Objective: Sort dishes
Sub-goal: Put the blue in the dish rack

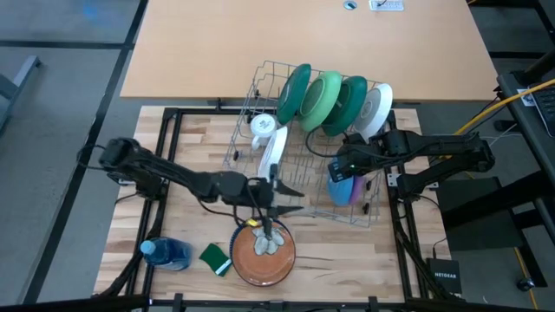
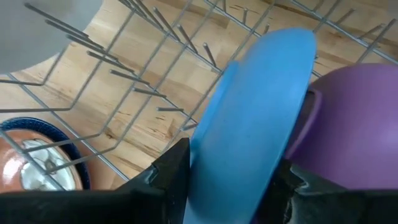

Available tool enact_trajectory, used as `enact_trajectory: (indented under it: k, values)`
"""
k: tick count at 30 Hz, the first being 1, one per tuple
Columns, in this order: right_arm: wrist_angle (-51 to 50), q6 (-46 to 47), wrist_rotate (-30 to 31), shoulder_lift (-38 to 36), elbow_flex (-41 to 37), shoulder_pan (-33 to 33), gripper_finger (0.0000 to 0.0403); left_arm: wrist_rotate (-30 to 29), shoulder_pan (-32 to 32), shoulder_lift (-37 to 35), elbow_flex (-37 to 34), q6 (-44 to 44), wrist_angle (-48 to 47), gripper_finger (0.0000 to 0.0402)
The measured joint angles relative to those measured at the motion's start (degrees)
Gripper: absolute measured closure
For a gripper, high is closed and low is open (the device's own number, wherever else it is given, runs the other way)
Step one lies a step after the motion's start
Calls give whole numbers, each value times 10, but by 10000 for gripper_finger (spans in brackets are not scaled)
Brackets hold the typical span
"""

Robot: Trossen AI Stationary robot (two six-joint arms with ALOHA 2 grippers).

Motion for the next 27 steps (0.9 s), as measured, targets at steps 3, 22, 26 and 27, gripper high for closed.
enact_trajectory:
  k: [3,22,26,27]
  values:
    - [14,-1,0,0,0,0,262,0,-1,56,9,3,80,261]
    - [32,-2,14,0,0,0,262,0,-7,199,83,-11,121,261]
    - [38,-2,15,0,0,0,262,-2,-17,168,83,15,64,261]
    - [36,-2,17,0,0,0,262,-4,-20,154,83,17,32,261]
